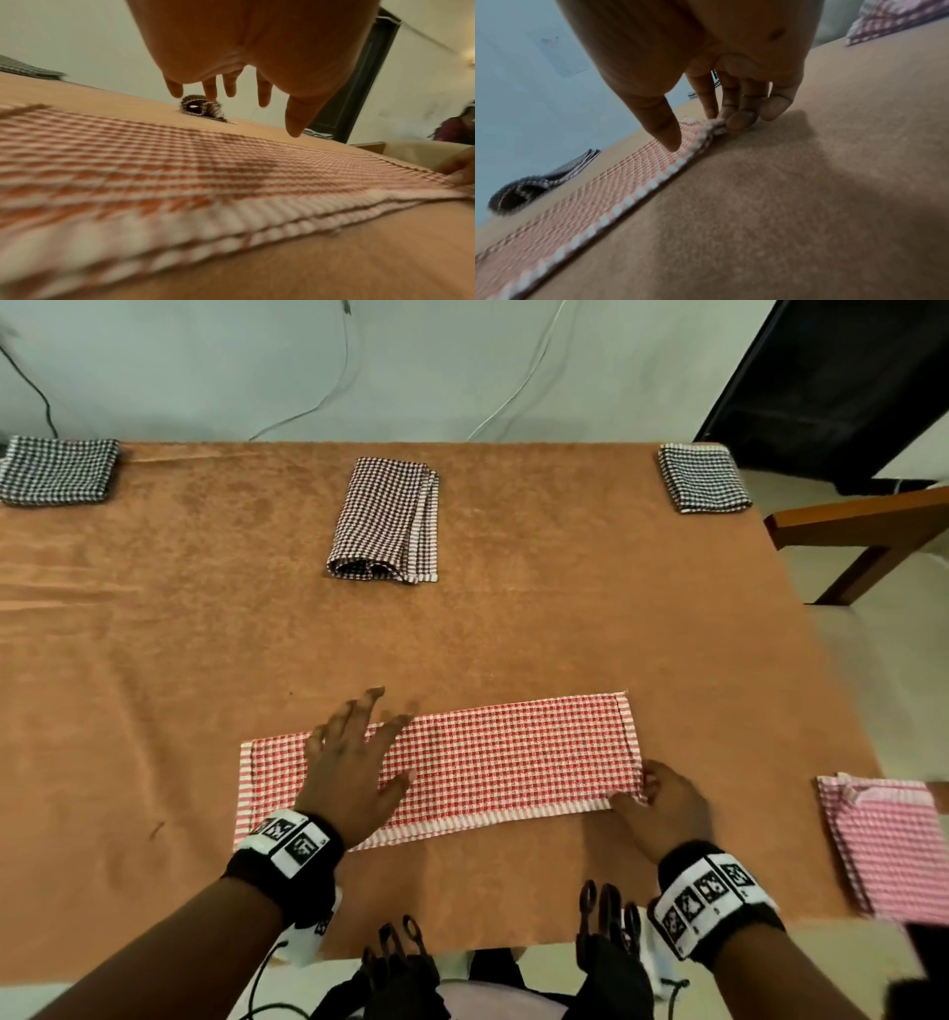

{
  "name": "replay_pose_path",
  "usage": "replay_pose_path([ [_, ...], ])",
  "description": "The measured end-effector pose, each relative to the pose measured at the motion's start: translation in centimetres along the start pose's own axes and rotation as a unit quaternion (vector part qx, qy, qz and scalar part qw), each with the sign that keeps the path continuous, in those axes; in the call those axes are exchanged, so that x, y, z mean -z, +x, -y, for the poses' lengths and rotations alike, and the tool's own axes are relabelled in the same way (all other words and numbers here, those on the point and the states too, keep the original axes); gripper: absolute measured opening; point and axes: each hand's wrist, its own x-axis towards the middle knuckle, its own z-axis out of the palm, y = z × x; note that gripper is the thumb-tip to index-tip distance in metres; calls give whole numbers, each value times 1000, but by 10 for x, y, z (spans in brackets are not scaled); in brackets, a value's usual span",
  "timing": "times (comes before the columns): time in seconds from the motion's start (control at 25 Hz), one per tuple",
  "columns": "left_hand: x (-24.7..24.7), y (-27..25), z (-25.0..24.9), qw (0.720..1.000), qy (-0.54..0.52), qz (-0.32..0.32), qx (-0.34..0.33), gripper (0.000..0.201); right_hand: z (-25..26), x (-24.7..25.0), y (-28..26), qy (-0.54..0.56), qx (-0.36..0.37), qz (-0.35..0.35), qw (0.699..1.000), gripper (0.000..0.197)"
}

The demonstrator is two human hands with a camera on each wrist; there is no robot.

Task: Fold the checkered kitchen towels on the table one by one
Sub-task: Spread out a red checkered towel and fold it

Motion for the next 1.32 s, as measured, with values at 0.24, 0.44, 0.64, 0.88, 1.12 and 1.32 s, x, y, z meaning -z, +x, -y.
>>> replay_pose_path([
  [0.24, -3, 40, -94, 968, -244, 51, -26, 32, 19, 0, 1, 135, -69, -25, 988, 16],
  [0.44, 0, 53, -139, 854, -496, 112, 106, 37, 66, -8, -45, 135, 196, -26, 971, 19],
  [0.64, 14, 47, -101, 860, -484, 24, 159, 21, 104, -45, -76, 16, 374, 40, 926, 20],
  [0.88, 25, 13, 17, 876, -426, -8, 226, 12, 160, -106, -103, -45, 435, 107, 893, 23],
  [1.12, 35, -10, 110, 866, -410, 25, 286, 38, 205, -178, -127, -73, 431, 170, 883, 24],
  [1.32, 39, -14, 140, 918, -284, -1, 277, 37, 227, -212, -137, -118, 403, 226, 879, 28],
])
